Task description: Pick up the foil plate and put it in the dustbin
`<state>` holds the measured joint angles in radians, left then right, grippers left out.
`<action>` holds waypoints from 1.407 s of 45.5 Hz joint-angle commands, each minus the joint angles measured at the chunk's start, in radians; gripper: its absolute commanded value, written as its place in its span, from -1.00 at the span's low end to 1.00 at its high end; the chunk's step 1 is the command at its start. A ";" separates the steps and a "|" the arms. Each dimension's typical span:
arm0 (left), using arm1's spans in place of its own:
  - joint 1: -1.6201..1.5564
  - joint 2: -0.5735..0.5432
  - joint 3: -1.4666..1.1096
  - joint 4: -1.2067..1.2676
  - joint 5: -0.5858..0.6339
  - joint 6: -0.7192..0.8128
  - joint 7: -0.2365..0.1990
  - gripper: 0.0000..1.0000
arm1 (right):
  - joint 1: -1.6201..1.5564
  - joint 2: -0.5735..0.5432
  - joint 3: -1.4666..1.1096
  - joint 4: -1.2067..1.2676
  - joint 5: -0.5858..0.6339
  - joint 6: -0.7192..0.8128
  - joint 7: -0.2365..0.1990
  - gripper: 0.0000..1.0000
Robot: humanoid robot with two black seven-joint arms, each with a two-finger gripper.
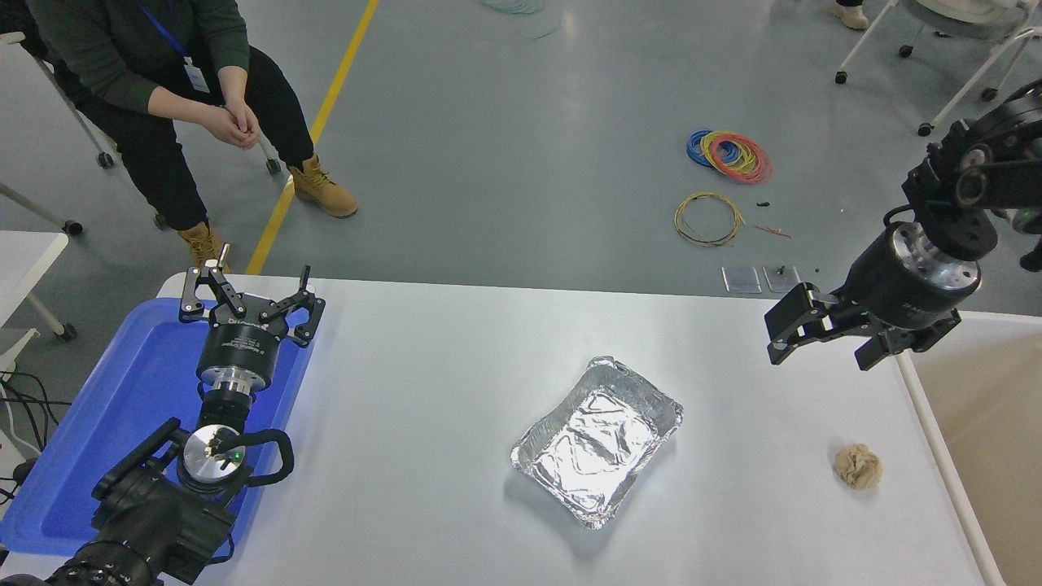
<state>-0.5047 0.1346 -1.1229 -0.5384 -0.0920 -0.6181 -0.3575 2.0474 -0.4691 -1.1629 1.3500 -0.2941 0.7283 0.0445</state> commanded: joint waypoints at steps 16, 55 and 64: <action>0.000 0.000 0.000 0.000 0.000 0.000 0.000 1.00 | -0.068 -0.037 0.052 -0.038 0.039 0.000 0.002 1.00; 0.000 -0.001 0.000 0.000 0.000 0.000 0.000 1.00 | -0.104 -0.002 0.040 -0.011 0.203 -0.122 0.002 1.00; 0.000 -0.001 0.000 0.000 0.000 0.000 0.000 1.00 | -0.188 0.049 0.064 -0.015 0.272 -0.277 0.002 1.00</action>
<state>-0.5047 0.1346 -1.1229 -0.5384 -0.0920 -0.6191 -0.3568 1.9352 -0.4662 -1.1214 1.3361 -0.1042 0.5962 0.0461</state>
